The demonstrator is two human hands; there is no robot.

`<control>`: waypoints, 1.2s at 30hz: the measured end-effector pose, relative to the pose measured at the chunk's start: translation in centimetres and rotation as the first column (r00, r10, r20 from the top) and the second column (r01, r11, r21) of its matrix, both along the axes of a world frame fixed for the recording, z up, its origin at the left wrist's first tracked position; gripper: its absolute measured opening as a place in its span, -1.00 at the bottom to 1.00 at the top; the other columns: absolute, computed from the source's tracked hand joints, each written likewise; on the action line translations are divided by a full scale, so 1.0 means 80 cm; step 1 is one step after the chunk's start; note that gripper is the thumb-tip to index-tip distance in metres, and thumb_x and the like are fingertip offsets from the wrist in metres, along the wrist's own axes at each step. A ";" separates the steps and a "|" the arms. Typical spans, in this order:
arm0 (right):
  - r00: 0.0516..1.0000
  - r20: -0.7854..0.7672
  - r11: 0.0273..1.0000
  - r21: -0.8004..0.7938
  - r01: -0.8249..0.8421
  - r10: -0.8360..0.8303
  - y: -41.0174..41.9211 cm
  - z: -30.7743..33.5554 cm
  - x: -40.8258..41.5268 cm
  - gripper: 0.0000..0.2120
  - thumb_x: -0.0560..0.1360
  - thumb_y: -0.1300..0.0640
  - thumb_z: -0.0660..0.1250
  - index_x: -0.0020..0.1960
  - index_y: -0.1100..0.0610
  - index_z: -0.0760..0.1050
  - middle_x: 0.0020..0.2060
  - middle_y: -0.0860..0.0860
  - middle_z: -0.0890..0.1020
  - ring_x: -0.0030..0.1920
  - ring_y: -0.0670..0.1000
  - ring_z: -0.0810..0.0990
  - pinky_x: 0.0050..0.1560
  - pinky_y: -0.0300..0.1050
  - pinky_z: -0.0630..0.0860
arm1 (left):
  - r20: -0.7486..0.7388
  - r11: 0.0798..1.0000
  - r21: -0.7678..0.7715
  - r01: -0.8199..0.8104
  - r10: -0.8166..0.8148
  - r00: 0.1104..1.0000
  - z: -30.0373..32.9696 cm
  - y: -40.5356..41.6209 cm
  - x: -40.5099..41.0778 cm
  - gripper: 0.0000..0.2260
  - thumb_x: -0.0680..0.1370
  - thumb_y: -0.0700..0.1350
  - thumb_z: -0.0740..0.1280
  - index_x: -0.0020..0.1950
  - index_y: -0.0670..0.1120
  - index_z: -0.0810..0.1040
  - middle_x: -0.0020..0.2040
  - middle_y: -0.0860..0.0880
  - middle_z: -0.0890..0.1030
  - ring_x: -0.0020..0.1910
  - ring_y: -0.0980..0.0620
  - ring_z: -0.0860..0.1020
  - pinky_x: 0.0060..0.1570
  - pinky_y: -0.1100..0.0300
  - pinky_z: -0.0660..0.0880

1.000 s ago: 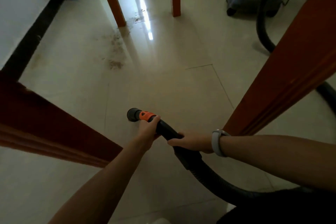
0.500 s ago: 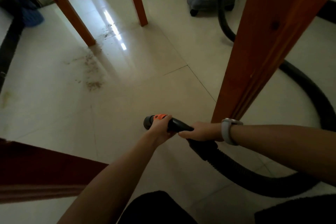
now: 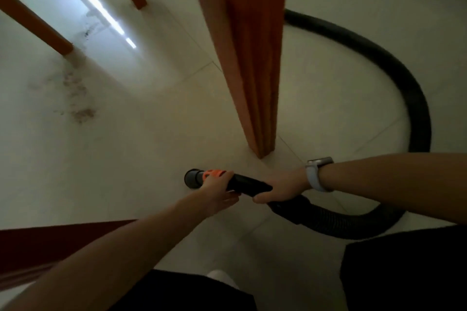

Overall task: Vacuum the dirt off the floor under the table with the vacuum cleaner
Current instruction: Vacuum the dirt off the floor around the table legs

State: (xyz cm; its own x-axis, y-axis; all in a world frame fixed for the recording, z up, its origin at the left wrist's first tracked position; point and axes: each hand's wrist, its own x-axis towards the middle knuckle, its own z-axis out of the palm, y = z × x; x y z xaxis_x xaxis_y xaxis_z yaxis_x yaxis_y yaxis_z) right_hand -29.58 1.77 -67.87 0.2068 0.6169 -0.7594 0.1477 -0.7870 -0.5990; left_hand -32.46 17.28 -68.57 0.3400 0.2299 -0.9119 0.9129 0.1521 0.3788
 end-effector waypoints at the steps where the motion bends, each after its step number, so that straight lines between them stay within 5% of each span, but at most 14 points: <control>1: 1.000 -0.011 1.000 0.006 0.023 -0.023 -0.015 0.001 0.000 -0.74 0.62 -0.10 0.09 0.21 0.01 0.36 -0.20 -0.08 0.45 -0.18 -0.05 0.45 -0.14 -0.27 0.35 | 0.025 0.997 0.018 -0.073 0.072 0.997 0.001 -0.018 -0.003 -0.58 0.60 -0.10 0.26 0.41 -0.10 0.20 0.13 -0.18 0.48 -0.11 -0.10 0.56 -0.12 0.07 0.52; 3: 0.998 -0.023 0.999 0.001 0.054 -0.054 -0.045 0.006 -0.004 -0.79 0.61 -0.10 0.11 -0.08 0.00 0.39 -0.27 -0.06 0.45 -0.28 -0.09 0.43 -0.26 -0.29 0.35 | 0.052 0.985 0.028 -0.171 0.170 0.984 0.008 -0.055 -0.013 -0.50 0.61 -0.11 0.25 0.49 -0.09 0.14 0.25 -0.21 0.43 0.04 -0.15 0.54 -0.06 0.06 0.51; 5: 0.999 0.008 0.998 -0.047 0.038 -0.037 -0.077 0.023 -0.009 -0.68 0.60 -0.13 0.13 -0.17 0.07 0.40 -0.32 -0.03 0.46 -0.34 -0.09 0.43 -0.31 -0.29 0.35 | 0.049 0.971 -0.012 -0.238 0.239 0.970 0.025 -0.097 -0.025 -0.51 0.62 -0.12 0.22 0.50 -0.12 0.13 0.33 -0.23 0.39 0.18 -0.19 0.51 -0.02 0.04 0.50; 14: 0.981 0.192 0.948 -0.308 0.072 -0.012 -0.229 0.208 -0.007 -0.61 0.51 -0.14 0.28 -0.01 0.21 0.55 -0.24 0.06 0.52 -0.28 0.06 0.47 -0.46 -0.22 0.29 | -0.177 0.897 -0.254 -0.361 0.324 0.930 0.185 -0.260 -0.049 -0.64 0.65 -0.09 0.16 0.42 -0.17 0.30 0.28 -0.19 0.49 0.08 -0.12 0.53 0.04 0.10 0.44; 20: 0.957 0.287 0.929 -0.344 0.135 -0.033 -0.309 0.363 0.004 -0.68 0.45 -0.18 0.29 -0.06 0.08 0.51 -0.33 -0.01 0.52 -0.29 0.05 0.53 -0.35 -0.16 0.39 | -0.265 0.837 -0.328 -0.439 0.364 0.893 0.348 -0.332 -0.024 -0.65 0.64 -0.07 0.19 0.37 -0.20 0.33 0.29 -0.16 0.50 0.25 -0.14 0.49 0.08 0.10 0.43; 25: 0.933 0.335 0.928 -0.290 0.236 -0.133 -0.364 0.499 0.016 -0.73 0.47 -0.16 0.27 -0.04 0.03 0.45 -0.27 -0.03 0.51 -0.22 0.04 0.54 -0.28 -0.13 0.40 | -0.219 0.845 -0.359 -0.395 0.335 0.916 0.489 -0.374 0.016 -0.63 0.63 -0.10 0.20 0.39 -0.24 0.30 0.24 -0.19 0.48 0.29 -0.17 0.44 0.11 0.08 0.42; 30: 0.893 0.368 0.911 -0.215 0.352 -0.258 -0.409 0.600 0.025 -0.68 0.49 -0.18 0.27 0.07 0.04 0.45 -0.10 0.00 0.60 -0.10 0.04 0.58 -0.24 -0.16 0.36 | -0.065 0.894 -0.366 -0.258 0.252 0.966 0.592 -0.409 0.048 -0.76 0.63 -0.13 0.22 0.26 -0.18 0.38 -0.05 -0.11 0.53 -0.11 -0.04 0.54 -0.15 0.17 0.51; 33: 0.872 0.382 0.899 -0.186 0.397 -0.306 -0.423 0.634 0.040 -0.70 0.50 -0.19 0.25 0.03 0.02 0.38 -0.07 0.02 0.60 -0.07 0.06 0.60 -0.22 -0.14 0.39 | 0.048 0.922 -0.347 -0.174 0.203 0.978 0.629 -0.421 0.072 -0.89 0.62 -0.15 0.22 0.13 -0.13 0.39 0.04 -0.13 0.55 -0.04 -0.07 0.57 -0.16 0.16 0.52; 36: 0.837 0.408 0.875 -0.159 0.458 -0.364 -0.421 0.659 0.065 -0.70 0.52 -0.16 0.25 0.06 0.06 0.39 -0.12 0.01 0.56 -0.08 0.06 0.58 -0.23 -0.14 0.35 | 0.165 0.939 -0.327 -0.110 0.171 0.971 0.657 -0.424 0.107 -0.74 0.61 -0.17 0.23 0.29 -0.13 0.33 0.14 -0.15 0.54 0.09 -0.11 0.55 -0.05 0.12 0.51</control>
